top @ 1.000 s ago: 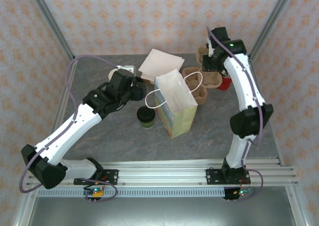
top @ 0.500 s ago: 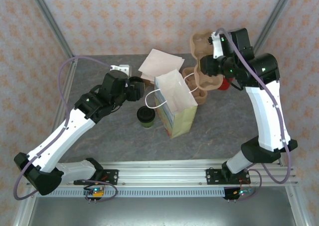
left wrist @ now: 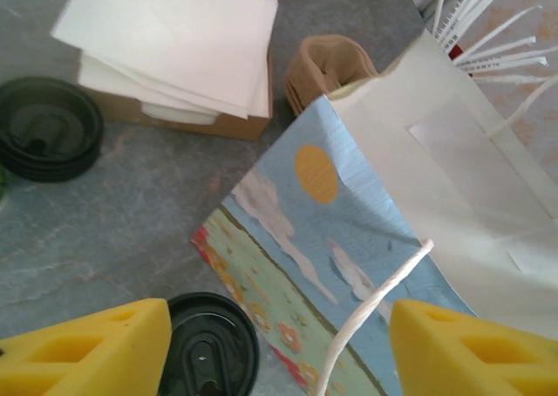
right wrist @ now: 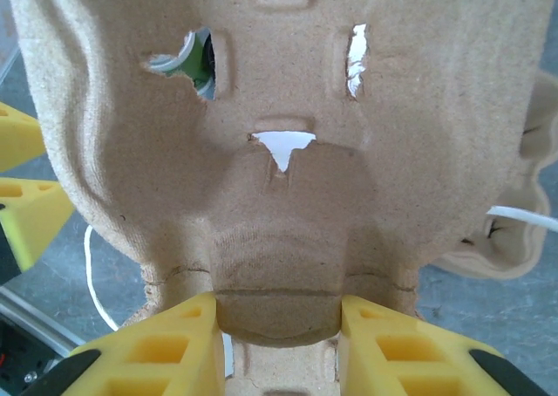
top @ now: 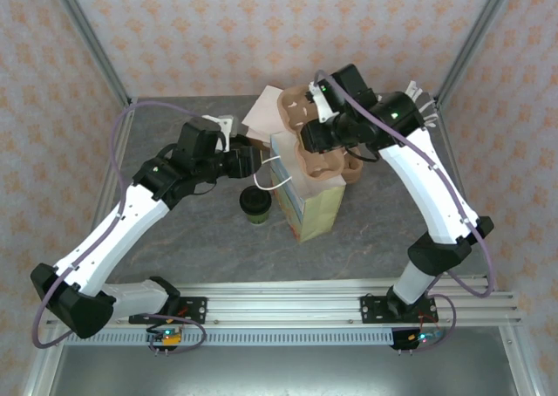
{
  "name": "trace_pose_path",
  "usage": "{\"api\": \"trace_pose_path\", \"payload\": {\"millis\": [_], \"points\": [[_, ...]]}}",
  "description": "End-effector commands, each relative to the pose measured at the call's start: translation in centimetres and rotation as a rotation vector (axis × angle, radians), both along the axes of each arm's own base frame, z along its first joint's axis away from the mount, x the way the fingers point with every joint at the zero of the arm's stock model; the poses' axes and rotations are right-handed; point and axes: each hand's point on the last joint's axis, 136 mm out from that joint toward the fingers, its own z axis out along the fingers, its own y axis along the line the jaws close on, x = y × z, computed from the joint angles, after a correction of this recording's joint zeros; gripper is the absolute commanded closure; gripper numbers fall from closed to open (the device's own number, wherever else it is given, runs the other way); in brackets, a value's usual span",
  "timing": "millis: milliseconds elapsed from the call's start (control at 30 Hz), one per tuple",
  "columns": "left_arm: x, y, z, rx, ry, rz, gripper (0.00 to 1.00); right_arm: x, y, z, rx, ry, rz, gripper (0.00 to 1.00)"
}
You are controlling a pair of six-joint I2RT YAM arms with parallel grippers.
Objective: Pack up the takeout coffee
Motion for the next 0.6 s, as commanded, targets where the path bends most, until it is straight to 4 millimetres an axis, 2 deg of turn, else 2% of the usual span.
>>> {"api": "trace_pose_path", "payload": {"millis": [0, 400, 567], "points": [[-0.4, -2.0, -1.3, -0.055, 0.056, -0.087, 0.38, 0.4, 0.8, -0.2, 0.030, -0.005, -0.018, 0.66], [-1.0, -3.1, -2.2, -0.100, 0.063, -0.155, 0.43, 1.0, 0.9, -2.6, -0.013, 0.039, -0.037, 0.67], [-0.6, -3.7, -0.2, -0.184, 0.030, -0.137, 0.34, 1.3, 0.4, -3.0, -0.044, 0.035, -0.054, 0.68]]}}
